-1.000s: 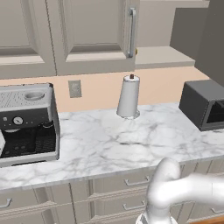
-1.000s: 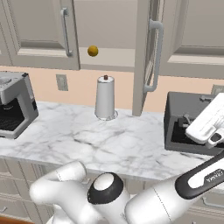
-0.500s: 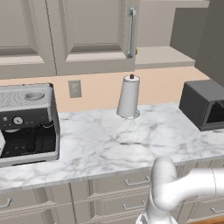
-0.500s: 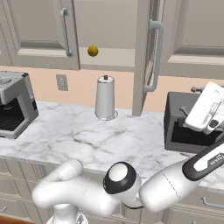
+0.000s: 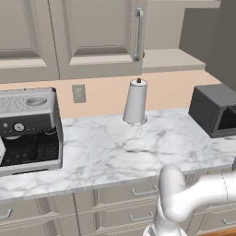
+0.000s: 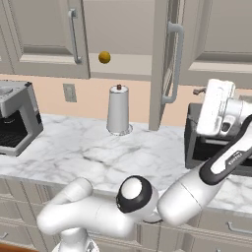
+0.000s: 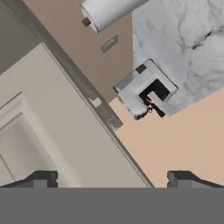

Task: Pick the lemon from the counter and place it in the cabinet. Then close the cabinet.

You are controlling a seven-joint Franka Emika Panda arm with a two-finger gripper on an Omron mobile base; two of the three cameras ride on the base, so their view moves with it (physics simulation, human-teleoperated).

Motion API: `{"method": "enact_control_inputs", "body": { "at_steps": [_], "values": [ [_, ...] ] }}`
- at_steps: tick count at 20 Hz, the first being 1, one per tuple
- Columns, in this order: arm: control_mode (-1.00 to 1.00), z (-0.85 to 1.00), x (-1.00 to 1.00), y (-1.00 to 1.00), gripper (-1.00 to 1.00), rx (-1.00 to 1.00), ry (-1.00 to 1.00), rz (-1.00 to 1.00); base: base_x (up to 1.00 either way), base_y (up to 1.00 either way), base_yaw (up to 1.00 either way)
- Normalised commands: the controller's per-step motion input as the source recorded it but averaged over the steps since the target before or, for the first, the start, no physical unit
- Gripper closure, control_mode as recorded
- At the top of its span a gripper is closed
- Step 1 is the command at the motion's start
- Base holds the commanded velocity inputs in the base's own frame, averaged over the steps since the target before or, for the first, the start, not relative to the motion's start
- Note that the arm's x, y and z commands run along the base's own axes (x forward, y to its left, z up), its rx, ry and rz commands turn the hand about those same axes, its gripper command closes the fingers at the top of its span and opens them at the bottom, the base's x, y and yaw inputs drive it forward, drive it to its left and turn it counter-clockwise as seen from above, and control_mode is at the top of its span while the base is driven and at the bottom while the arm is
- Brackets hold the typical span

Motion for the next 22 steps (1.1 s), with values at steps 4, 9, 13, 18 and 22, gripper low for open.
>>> {"method": "enact_control_inputs", "body": {
  "at_steps": [4,9,13,18,22],
  "values": [
    [-1.0,0.15,0.0,0.95,-1.0,-0.13,-0.19,-0.03,0.0,0.0,0.0],
    [-1.0,0.2,-0.02,1.0,-1.0,-0.15,-0.31,-0.09,0.0,0.0,0.0],
    [-1.0,0.07,0.01,1.0,-1.0,-0.18,-0.43,-0.15,0.0,0.0,0.0],
    [-1.0,0.19,0.05,1.0,-1.0,-0.18,-0.51,-0.17,0.0,0.0,0.0],
    [-1.0,-0.02,0.8,1.0,-1.0,-0.25,-0.42,-0.33,0.0,0.0,0.0]
  ]
}}
